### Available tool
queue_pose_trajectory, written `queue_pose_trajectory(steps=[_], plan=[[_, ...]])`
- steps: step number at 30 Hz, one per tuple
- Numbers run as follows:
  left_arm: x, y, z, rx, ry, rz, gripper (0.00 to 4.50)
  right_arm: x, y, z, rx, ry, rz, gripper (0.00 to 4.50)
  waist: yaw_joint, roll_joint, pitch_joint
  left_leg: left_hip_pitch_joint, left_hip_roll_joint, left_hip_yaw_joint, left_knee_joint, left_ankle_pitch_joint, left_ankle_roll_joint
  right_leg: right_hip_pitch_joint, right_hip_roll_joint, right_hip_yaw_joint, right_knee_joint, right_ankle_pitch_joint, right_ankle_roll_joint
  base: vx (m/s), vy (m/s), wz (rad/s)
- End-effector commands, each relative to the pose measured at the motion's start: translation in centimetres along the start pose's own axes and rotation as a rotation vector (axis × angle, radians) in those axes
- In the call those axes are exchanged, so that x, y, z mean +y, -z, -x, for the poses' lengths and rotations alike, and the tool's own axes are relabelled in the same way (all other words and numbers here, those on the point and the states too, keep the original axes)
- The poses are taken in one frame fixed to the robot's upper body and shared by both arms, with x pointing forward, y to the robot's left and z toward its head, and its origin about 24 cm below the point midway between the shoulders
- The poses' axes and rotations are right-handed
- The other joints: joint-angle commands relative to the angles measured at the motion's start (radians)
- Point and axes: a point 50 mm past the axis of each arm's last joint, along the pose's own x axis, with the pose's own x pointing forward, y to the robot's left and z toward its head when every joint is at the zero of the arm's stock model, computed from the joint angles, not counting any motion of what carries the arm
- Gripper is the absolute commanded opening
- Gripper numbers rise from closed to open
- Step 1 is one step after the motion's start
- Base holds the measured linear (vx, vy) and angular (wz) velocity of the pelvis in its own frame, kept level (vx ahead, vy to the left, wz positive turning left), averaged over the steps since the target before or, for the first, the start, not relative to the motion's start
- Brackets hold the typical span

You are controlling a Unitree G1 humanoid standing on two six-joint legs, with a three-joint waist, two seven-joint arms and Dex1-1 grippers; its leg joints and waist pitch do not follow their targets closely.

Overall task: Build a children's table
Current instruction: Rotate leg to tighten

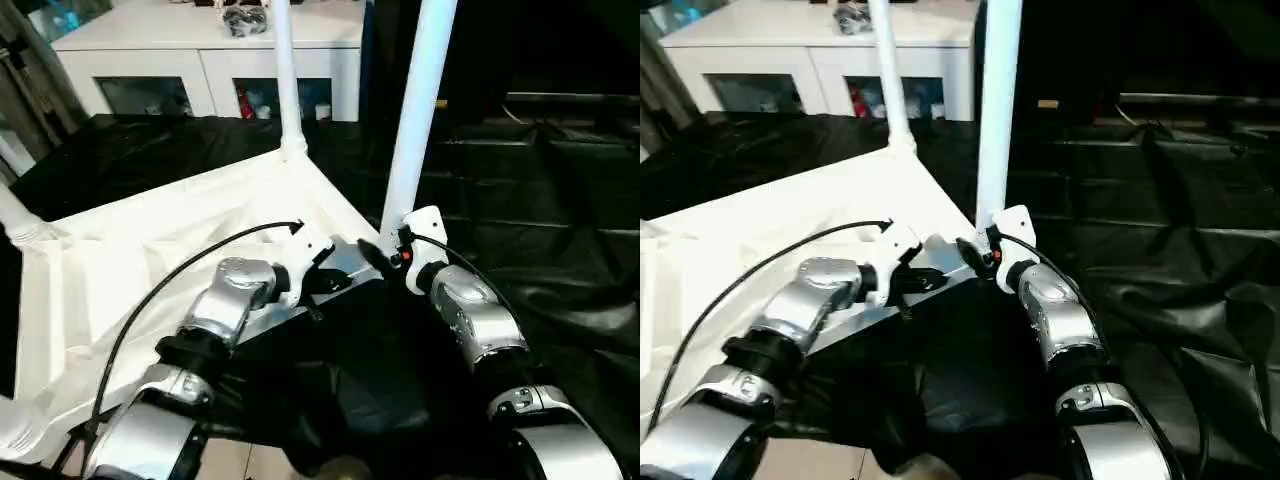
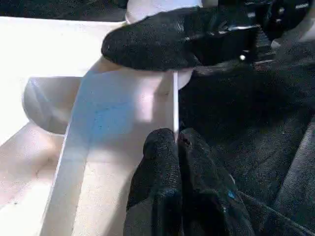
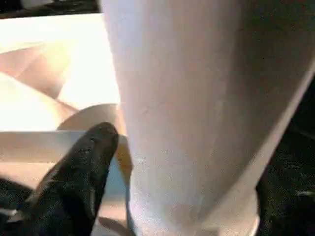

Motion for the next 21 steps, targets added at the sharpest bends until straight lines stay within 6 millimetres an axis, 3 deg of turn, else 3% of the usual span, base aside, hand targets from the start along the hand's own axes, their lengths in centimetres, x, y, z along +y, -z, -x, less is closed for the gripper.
queue_pose_trajectory(steps=[1,5,12,21], plan=[[-1.9,-2.9,-1.2,-0.114,0.145,-0.101,0.0,4.5,1.4,-1.3,0.07,-0.286,0.004,3.8,0.003,-0.009,-0.062,-0.003,0.008,0.003,-0.062,-0.188,0.092,0.063,-0.038,0.025,-0.064,-0.119,-0.257,0.0,0.0,0.0],[-1.9,-2.3,0.0,-0.106,0.237,-0.125,0.0,3.7,1.7,0.3,0.103,-0.438,0.077,3.8,0.011,-0.006,-0.06,-0.002,0.012,0.008,-0.059,-0.165,0.118,0.059,-0.038,0.024,-0.06,-0.082,-0.282,0.0,0.0,0.0],[-1.4,-1.3,1.7,-0.041,0.323,-0.154,0.0,2.8,2.1,3.0,0.162,-0.642,0.147,3.8,0.018,-0.002,-0.057,0.006,0.017,0.006,-0.065,-0.23,0.094,0.055,-0.037,0.027,-0.064,-0.147,-0.278,0.0,0.0,0.0],[-1.1,-0.9,2.9,-0.013,0.372,-0.164,0.0,2.8,2.0,4.5,0.194,-0.765,0.169,3.04,0.029,-0.003,-0.059,0.004,0.016,0.005,-0.063,-0.199,0.095,0.058,-0.039,0.027,-0.059,-0.112,-0.283,0.0,0.0,0.0]])
